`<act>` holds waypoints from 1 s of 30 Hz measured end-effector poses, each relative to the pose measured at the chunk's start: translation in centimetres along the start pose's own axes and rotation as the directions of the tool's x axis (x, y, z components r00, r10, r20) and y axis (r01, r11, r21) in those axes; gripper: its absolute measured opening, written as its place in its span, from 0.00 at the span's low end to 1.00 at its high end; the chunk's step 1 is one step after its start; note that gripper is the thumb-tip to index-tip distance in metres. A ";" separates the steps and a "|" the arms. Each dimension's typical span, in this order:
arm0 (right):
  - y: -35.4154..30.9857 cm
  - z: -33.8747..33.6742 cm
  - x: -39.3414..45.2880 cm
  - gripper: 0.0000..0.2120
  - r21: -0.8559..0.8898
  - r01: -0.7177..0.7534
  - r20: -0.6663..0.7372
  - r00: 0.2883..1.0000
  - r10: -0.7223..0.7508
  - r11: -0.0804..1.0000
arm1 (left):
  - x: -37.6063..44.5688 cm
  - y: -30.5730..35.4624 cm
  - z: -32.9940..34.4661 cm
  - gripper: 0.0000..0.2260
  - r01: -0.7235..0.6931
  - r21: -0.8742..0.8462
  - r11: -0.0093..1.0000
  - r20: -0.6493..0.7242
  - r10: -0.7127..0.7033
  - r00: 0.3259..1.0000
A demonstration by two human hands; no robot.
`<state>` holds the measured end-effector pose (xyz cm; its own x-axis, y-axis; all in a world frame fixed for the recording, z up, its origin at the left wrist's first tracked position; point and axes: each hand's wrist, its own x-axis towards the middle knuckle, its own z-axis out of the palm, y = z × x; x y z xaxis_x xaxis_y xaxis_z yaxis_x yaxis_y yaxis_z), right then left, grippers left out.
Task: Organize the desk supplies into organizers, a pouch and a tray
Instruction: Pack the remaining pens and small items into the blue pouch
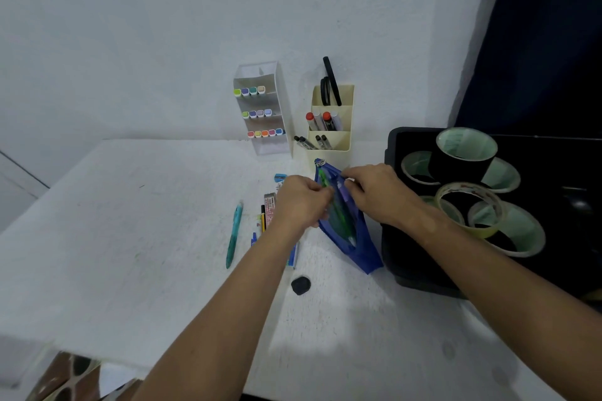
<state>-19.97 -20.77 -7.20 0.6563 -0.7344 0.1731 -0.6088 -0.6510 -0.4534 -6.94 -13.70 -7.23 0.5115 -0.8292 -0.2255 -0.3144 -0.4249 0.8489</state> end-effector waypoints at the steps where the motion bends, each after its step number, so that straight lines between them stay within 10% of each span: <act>1: 0.0 0.0 0.0 0.13 0.000 0.000 -0.002 1.000 0.000 1.000 | 0.0 -0.1 0.4 0.09 0.002 0.028 1.000 0.022 -0.002 1.000; 17: -0.3 0.5 -0.4 0.13 -0.046 0.057 -0.027 0.998 -0.058 0.997 | 0.5 -2.6 -4.6 0.03 0.008 0.010 1.000 -0.143 -0.007 0.990; 30: -0.6 0.6 -0.5 0.13 -0.011 0.042 0.002 0.999 -0.042 0.999 | 1.0 -9.5 -9.7 0.13 0.264 0.432 0.862 -0.331 -0.121 0.936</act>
<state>-19.68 -19.92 -7.59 0.6823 -0.7059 0.1903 -0.5855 -0.6835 -0.4359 4.29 -6.97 -10.93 0.7811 -0.6047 -0.1555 -0.4819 -0.7423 0.4656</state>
